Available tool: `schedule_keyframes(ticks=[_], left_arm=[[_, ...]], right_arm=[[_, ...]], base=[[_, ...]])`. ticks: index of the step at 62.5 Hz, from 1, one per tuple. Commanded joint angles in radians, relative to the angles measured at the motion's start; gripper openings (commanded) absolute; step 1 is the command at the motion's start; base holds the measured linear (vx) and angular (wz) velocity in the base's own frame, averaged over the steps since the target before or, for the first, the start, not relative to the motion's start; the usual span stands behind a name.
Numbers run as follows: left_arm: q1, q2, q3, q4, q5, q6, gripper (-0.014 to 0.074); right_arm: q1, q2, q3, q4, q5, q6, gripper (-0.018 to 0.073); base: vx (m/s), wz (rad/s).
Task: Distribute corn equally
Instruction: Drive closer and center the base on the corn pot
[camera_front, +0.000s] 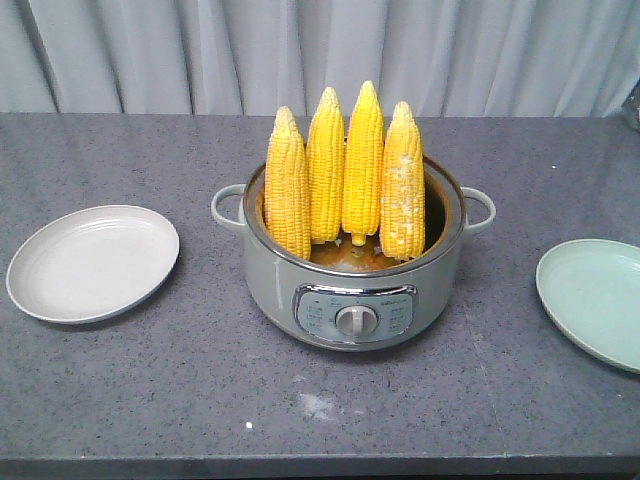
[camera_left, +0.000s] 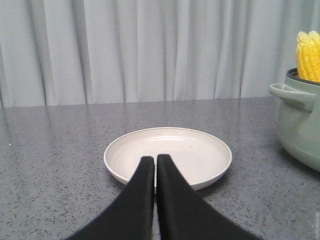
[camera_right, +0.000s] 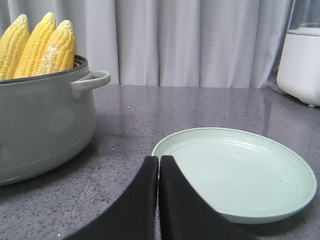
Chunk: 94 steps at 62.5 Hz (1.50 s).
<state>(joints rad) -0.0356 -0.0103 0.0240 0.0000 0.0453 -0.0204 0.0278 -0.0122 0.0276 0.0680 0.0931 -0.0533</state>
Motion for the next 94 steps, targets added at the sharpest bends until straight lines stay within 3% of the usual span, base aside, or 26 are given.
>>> schedule_keyframes(ticks=[1,94], left_arm=[[0.001,-0.017,0.014,-0.007,-0.078,-0.011,-0.0006],[0.001,-0.017,0.014,-0.007,-0.078,-0.011,-0.0006]], right_arm=[[0.002,-0.004,0.011,-0.003,-0.074,-0.001,-0.0003],[0.002,-0.004,0.011,-0.003,-0.074,-0.001,-0.0003]], base=[[0.01,0.00],[0.01,0.00]])
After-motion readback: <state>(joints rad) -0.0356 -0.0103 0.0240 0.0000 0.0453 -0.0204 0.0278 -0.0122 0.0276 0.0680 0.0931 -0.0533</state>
